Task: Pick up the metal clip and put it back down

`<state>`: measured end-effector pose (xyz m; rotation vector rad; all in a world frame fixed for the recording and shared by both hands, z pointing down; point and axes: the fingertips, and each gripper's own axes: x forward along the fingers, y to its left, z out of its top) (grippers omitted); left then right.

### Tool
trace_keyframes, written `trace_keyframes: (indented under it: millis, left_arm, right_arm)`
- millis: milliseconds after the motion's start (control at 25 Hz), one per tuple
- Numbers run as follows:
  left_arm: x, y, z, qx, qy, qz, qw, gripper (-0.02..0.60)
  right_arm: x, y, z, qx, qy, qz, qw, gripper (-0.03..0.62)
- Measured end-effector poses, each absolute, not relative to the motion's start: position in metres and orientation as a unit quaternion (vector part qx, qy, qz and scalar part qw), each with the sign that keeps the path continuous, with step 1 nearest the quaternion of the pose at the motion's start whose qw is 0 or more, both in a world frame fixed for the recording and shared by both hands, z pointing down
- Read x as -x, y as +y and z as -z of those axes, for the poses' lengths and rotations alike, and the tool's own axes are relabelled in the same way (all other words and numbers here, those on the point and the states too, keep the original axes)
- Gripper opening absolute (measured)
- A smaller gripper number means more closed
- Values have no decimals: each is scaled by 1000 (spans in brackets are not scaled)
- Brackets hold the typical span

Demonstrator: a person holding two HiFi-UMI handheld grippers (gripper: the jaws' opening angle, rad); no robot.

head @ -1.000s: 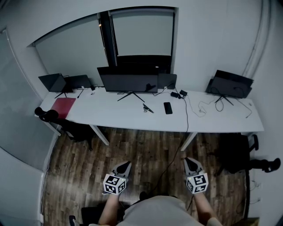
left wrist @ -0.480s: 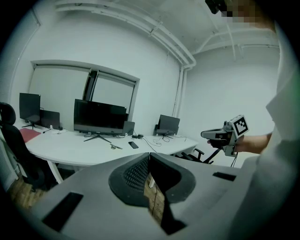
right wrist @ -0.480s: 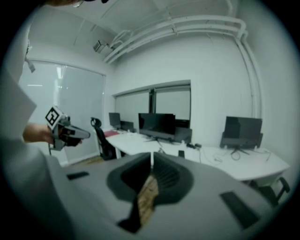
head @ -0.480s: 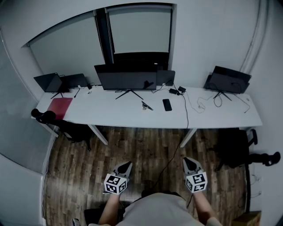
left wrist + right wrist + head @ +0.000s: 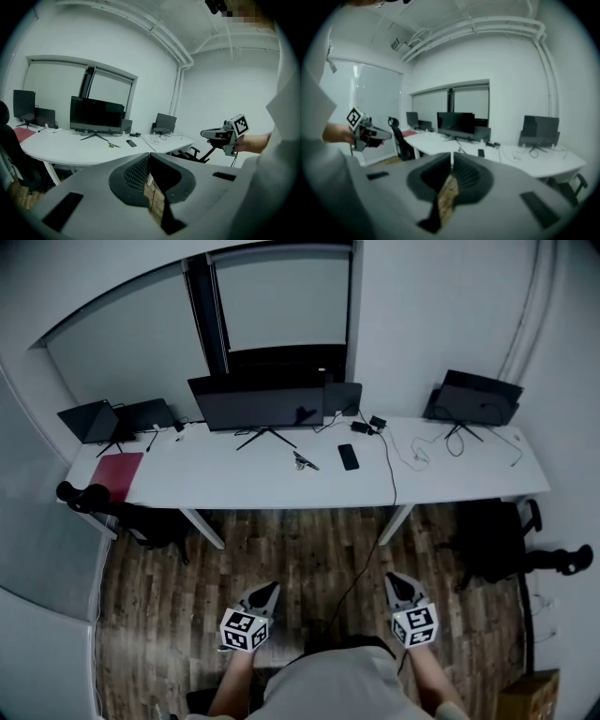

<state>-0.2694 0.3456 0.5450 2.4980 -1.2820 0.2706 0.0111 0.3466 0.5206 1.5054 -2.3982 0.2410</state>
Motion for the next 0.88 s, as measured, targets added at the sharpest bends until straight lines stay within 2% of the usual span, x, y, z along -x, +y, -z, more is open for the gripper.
trace_keyframes:
  millis: [880]
  left_arm:
    - [293,300,-554,-850,-487,-94,178,34]
  right_arm:
    - [22,275,-537,-477,-858,-100,164,35]
